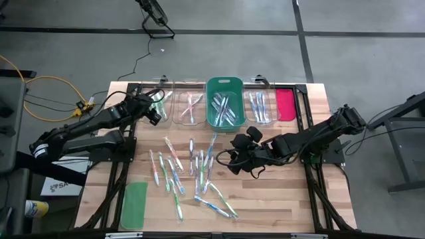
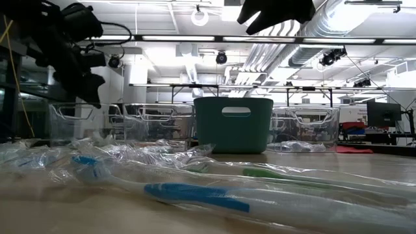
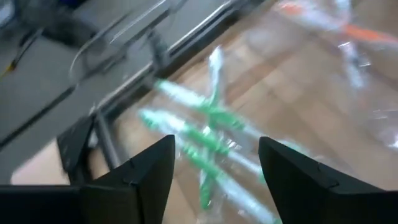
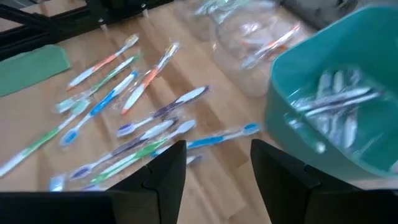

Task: Pick & Place Toothbrushes
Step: Put the green toothbrush into the left transparent bin

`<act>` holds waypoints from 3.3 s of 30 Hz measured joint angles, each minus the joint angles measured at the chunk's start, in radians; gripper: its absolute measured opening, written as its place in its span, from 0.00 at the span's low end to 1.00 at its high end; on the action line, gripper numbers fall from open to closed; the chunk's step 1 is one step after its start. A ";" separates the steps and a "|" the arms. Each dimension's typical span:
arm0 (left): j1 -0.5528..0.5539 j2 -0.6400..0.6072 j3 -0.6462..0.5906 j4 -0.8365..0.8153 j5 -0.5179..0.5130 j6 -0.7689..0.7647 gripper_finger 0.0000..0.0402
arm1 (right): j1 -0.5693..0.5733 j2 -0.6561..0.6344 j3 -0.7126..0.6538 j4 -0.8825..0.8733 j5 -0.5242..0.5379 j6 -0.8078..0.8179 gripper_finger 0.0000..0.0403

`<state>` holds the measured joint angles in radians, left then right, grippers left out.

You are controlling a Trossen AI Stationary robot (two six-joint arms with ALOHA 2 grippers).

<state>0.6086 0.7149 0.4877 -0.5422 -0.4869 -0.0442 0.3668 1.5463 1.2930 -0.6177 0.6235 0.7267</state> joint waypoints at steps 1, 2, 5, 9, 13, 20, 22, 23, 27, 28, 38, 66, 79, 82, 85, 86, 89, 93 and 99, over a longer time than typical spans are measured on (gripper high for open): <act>0.000 -0.006 0.000 0.021 0.029 0.035 0.56 | 0.000 0.000 0.000 -0.004 -0.023 0.015 0.43; 0.000 -0.013 0.000 0.046 0.050 0.071 0.56 | 0.000 0.000 0.000 -0.008 -0.048 0.034 0.43; 0.000 -0.041 0.000 0.130 0.134 0.169 0.54 | 0.006 0.000 -0.020 0.012 -0.101 0.077 0.43; 0.000 -0.084 0.000 0.202 0.244 0.244 0.52 | 0.038 0.000 -0.098 0.069 -0.103 0.084 0.43; 0.000 -0.112 0.000 0.211 0.317 0.250 0.48 | 0.091 0.001 -0.206 0.230 -0.113 0.106 0.43; 0.000 -0.116 0.000 0.211 0.374 0.250 0.42 | 0.196 0.078 -0.329 0.597 -0.294 -0.067 0.43; 0.000 -0.115 0.000 0.211 0.384 0.250 0.41 | 0.204 0.123 -0.328 0.632 -0.315 -0.046 0.43; -0.001 -0.115 0.000 0.211 0.387 0.250 0.41 | 0.203 0.145 -0.329 0.637 -0.319 -0.013 0.43; -0.001 -0.115 0.000 0.211 0.393 0.250 0.41 | 0.173 0.217 -0.296 0.674 -0.416 0.124 0.43; -0.001 -0.115 0.000 0.211 0.392 0.250 0.41 | 0.167 0.236 -0.275 0.677 -0.448 0.136 0.43; 0.000 -0.115 0.001 0.207 0.392 0.250 0.41 | 0.132 0.402 0.054 0.309 -0.566 0.145 0.43; 0.000 -0.115 0.001 0.191 0.391 0.248 0.41 | 0.016 0.504 0.202 0.180 -0.618 0.429 0.43; 0.000 -0.115 0.001 0.172 0.389 0.248 0.41 | 0.034 0.550 0.202 0.174 -0.621 0.442 0.43; 0.000 -0.115 0.001 0.167 0.389 0.248 0.41 | 0.028 0.555 0.200 0.159 -0.630 0.431 0.43; 0.000 -0.115 0.001 0.157 0.389 0.249 0.41 | 0.026 0.554 0.202 0.152 -0.609 0.429 0.43; 0.000 -0.115 0.001 0.152 0.389 0.249 0.41 | 0.025 0.554 0.202 0.143 -0.603 0.429 0.43; 0.000 -0.115 0.001 0.139 0.386 0.249 0.41 | 0.025 0.553 0.201 0.150 -0.605 0.423 0.43; 0.000 -0.115 0.001 0.140 0.381 0.249 0.41 | 0.024 0.553 0.201 0.148 -0.608 0.421 0.43; 0.000 -0.115 0.001 0.140 0.381 0.249 0.41 | 0.026 0.578 0.200 0.170 -0.651 0.422 0.43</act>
<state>0.6085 0.6001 0.4889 -0.4024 -0.1059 0.2047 0.3927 2.1240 1.4929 -0.4473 -0.0274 1.1486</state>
